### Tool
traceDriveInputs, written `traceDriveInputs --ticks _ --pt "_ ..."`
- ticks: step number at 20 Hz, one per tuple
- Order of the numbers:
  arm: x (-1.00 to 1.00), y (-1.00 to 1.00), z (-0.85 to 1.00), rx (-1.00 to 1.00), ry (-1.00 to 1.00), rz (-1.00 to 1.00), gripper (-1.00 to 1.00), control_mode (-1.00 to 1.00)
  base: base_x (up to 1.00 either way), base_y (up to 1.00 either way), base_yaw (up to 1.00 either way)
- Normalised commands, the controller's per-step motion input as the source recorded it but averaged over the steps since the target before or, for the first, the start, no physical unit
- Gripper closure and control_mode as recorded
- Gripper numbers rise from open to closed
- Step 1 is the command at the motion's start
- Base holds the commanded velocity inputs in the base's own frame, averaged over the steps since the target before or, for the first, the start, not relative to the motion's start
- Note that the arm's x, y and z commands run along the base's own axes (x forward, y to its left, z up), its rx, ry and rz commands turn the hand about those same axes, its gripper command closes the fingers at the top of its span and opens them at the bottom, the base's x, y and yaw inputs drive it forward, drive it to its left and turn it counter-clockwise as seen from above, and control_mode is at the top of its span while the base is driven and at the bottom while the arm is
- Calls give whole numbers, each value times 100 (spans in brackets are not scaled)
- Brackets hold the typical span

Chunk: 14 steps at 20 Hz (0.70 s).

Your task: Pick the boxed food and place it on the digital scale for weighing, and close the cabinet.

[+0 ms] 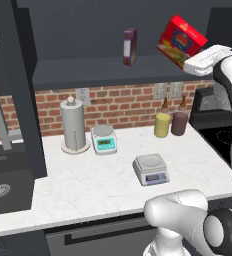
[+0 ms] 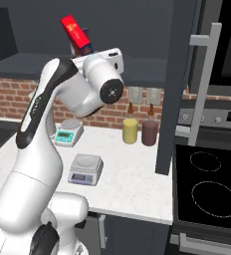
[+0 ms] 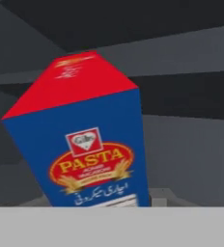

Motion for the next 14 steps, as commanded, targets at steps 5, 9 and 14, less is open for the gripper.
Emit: traceDriveInputs --ticks 5,9,14 --pt "-100 -22 0 -7 20 13 100 -100 0 0 0" --pt "-100 -16 -13 -16 32 14 100 -100 0 0 0" --pt "-100 -2 -93 -32 44 23 100 -100 0 0 0"
